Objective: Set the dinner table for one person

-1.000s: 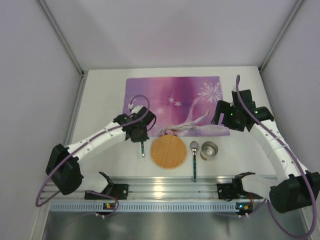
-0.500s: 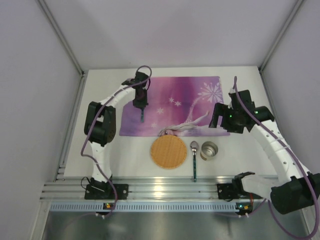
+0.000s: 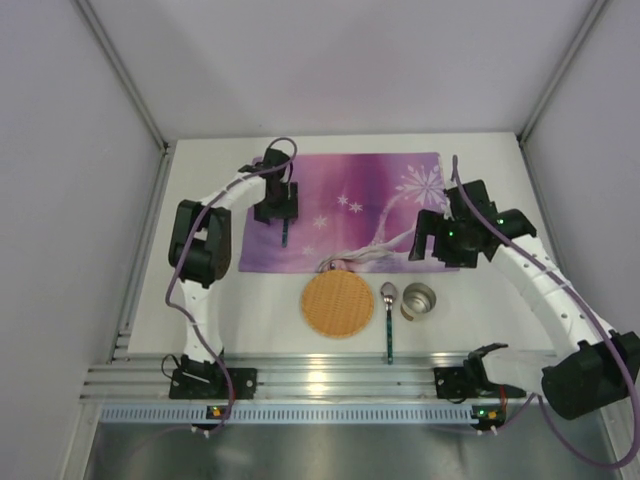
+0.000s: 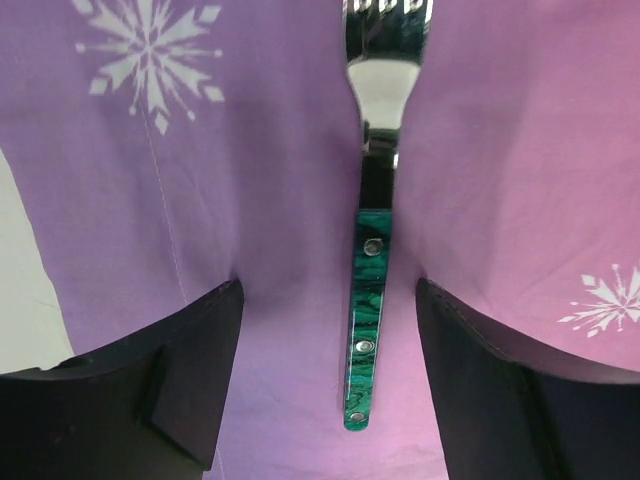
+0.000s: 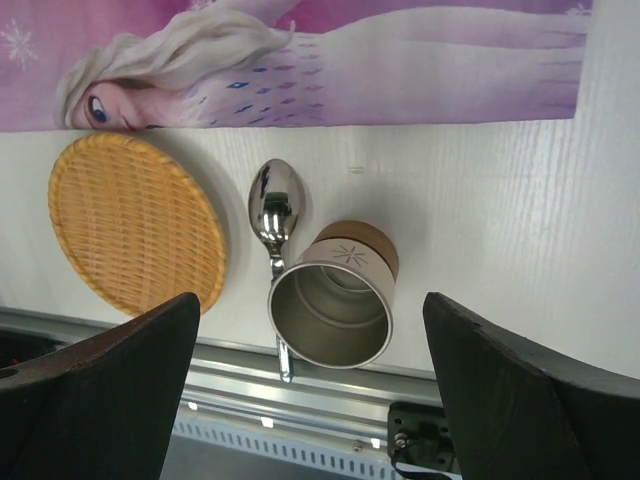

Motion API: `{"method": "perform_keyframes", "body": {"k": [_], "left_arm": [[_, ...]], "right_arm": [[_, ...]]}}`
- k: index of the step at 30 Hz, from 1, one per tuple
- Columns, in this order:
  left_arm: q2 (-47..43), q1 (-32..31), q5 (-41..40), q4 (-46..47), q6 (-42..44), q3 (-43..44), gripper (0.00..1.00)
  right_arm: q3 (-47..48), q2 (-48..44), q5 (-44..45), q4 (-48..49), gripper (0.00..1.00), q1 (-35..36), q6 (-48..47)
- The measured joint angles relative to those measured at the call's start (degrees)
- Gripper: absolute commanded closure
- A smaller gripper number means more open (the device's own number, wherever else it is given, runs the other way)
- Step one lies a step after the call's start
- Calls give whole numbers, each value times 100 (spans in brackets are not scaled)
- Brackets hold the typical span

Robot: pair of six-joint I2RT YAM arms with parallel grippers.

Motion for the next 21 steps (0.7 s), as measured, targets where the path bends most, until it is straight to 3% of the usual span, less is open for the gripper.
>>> {"method": "perform_keyframes", "body": {"k": [12,21], "left_arm": [[-966,26,273,-55,-450,-765,21],[-1989,26,297,-74,-472,-1108,21]], "right_arm": [[-13,654,149,529,8,2085,402],[-334,726,758,575,9,2251,863]]}}
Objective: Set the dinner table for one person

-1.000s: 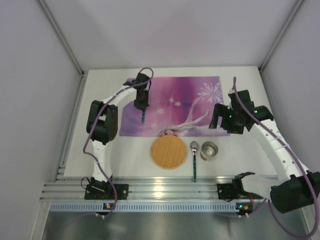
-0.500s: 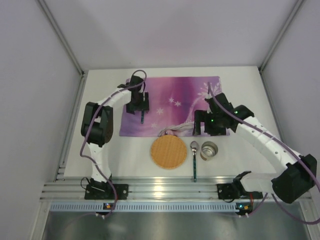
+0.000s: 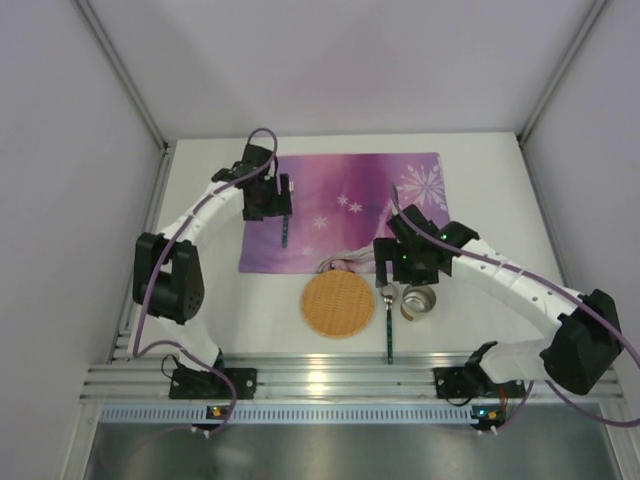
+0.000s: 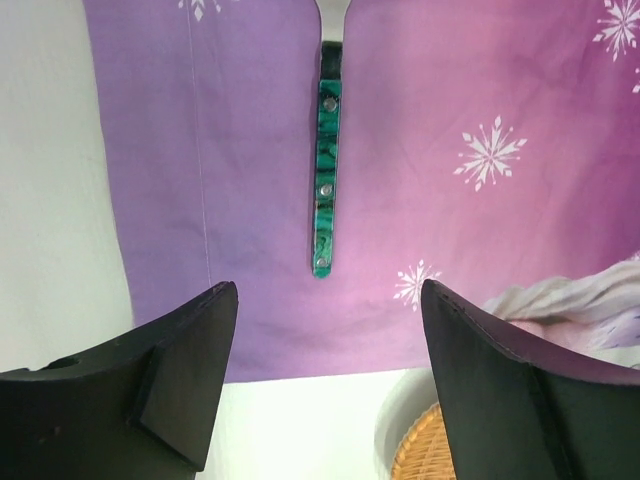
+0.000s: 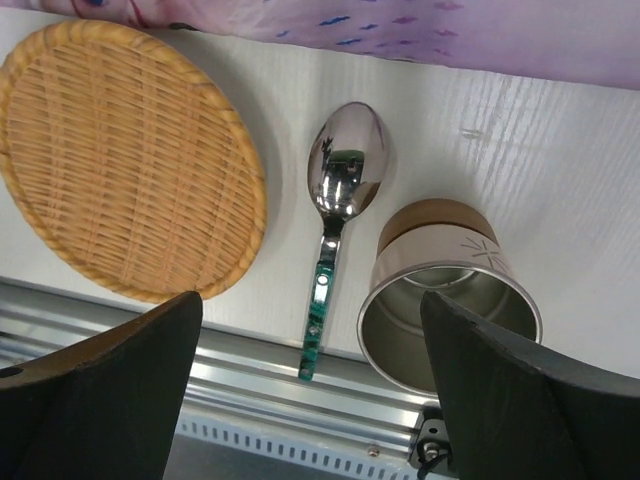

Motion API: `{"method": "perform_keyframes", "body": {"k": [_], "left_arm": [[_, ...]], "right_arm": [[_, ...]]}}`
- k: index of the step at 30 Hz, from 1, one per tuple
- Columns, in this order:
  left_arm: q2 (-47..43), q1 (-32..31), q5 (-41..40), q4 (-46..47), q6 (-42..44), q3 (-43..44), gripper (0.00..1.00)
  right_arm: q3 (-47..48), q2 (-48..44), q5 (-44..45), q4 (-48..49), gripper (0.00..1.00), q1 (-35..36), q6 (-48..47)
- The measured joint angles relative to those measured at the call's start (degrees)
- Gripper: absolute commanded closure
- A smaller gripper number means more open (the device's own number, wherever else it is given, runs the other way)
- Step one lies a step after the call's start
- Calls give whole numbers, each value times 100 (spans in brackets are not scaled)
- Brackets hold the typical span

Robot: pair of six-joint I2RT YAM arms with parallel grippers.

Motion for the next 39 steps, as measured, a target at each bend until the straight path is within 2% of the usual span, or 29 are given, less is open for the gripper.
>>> {"method": "perform_keyframes", "body": {"k": [3,6,7,10,11,12,13,16,17,22,27,30,34,39], "left_arm": [[-214,0,0,-26,-24,-205,21],[-367,0,-4,-55,-66,-420,21],[-415,0,-9,-72,-79,-487,21],[-531,0,-33,-120,-85,-634,22],[-579,0,-48,-131,-83,-682,22],[-629,0,-66,-144,-83,-723,22],[-673,0,-85,-144,-83,-758,22],[-822,0,-155,-181,-76,-861,22],[-859,0,-175,-195,-76,-890,22],[-966,0,-249,-216,-70,-999,22],[-994,0,-258,-223,-74,-1040,18],[-1043,0,-236,-225,-76,-1040,18],[-1165,0,-140,-236,-83,-1040,17],[-1333,0,11,-245,-125,-1152,18]], "right_arm": [[-107,85,79,13,13,0,63],[-280,240,125,61,21,0,140],[-339,306,142,72,29,0,151],[-496,505,192,155,41,0,203],[-520,568,205,192,53,0,212],[-549,636,229,227,61,0,195],[-557,678,243,243,75,0,212],[-566,789,319,299,97,0,219],[-562,793,356,299,100,0,186],[144,855,839,-289,100,0,63],[1775,881,1432,-844,100,-127,-260],[2651,1062,1613,-1003,100,-546,-592],[3777,1958,1759,-1064,100,-1333,-1047],[5661,3829,1711,-1174,100,-1987,-1478]]}}
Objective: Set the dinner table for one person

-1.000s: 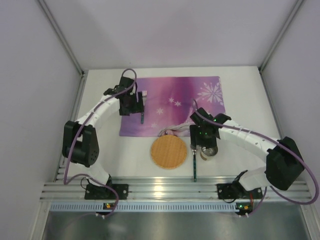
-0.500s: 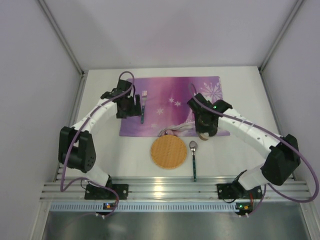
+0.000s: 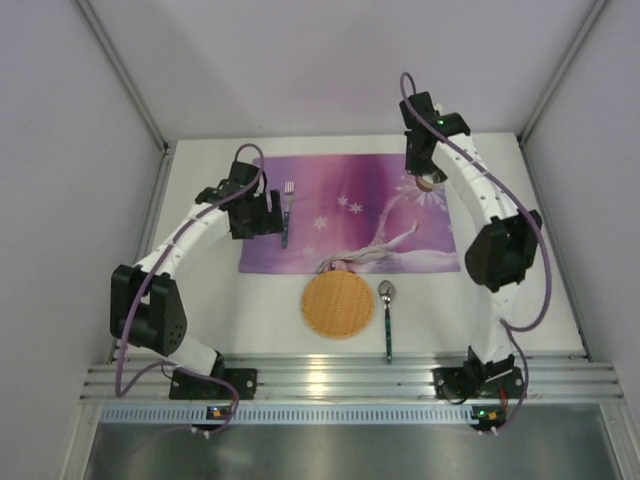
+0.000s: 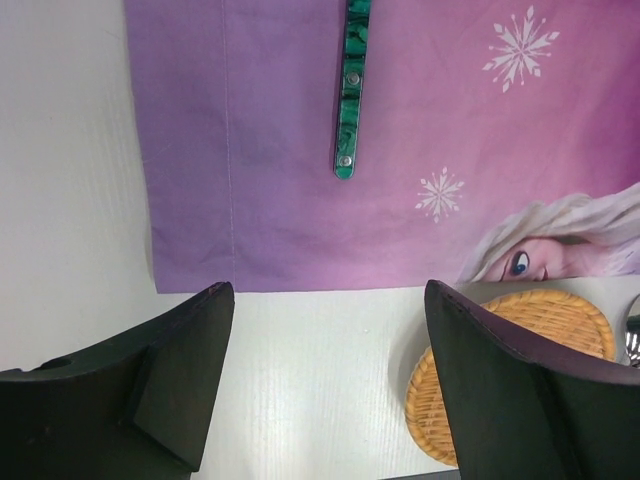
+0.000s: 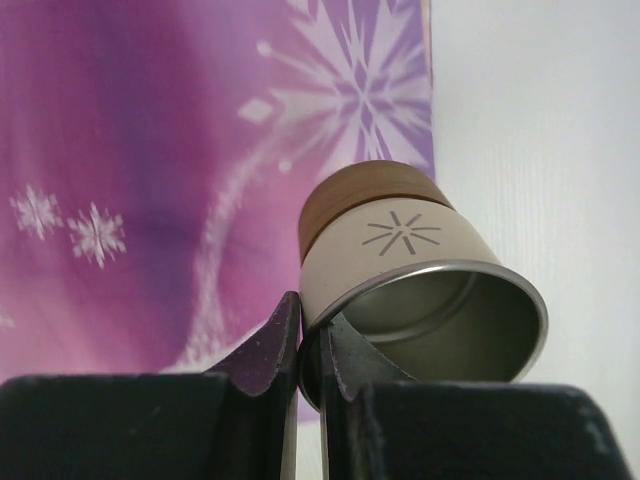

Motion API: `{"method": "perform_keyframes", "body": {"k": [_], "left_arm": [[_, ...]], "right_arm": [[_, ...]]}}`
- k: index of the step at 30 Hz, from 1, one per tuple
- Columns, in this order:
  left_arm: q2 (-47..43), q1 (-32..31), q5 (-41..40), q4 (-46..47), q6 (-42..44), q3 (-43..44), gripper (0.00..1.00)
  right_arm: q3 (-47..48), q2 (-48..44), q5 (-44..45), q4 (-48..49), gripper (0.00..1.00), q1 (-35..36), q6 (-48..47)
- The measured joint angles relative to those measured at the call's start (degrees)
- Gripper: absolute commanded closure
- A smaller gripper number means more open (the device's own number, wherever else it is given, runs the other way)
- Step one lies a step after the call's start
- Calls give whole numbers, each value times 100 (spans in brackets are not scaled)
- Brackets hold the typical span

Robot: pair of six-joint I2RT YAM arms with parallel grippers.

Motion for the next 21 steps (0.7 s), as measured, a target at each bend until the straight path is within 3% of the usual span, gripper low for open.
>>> {"method": "perform_keyframes", "body": {"k": [4,6,14,21], "left_arm": [[-168,0,125,-31,-85,-203,18],[-245,0,175,-24,-136,-306,18],[-358,0,339,-7,-256,-664,19],[-334,0,437,0,-245,-671,19]], "right_arm": [[1613,1449,-254,20,100,-341,-76],[1912,1834,-398,33,100,-437,-63],[2020,2675,-909,295,100,-531,162],[2017,2804,-1038,903,99,-529,262]]}}
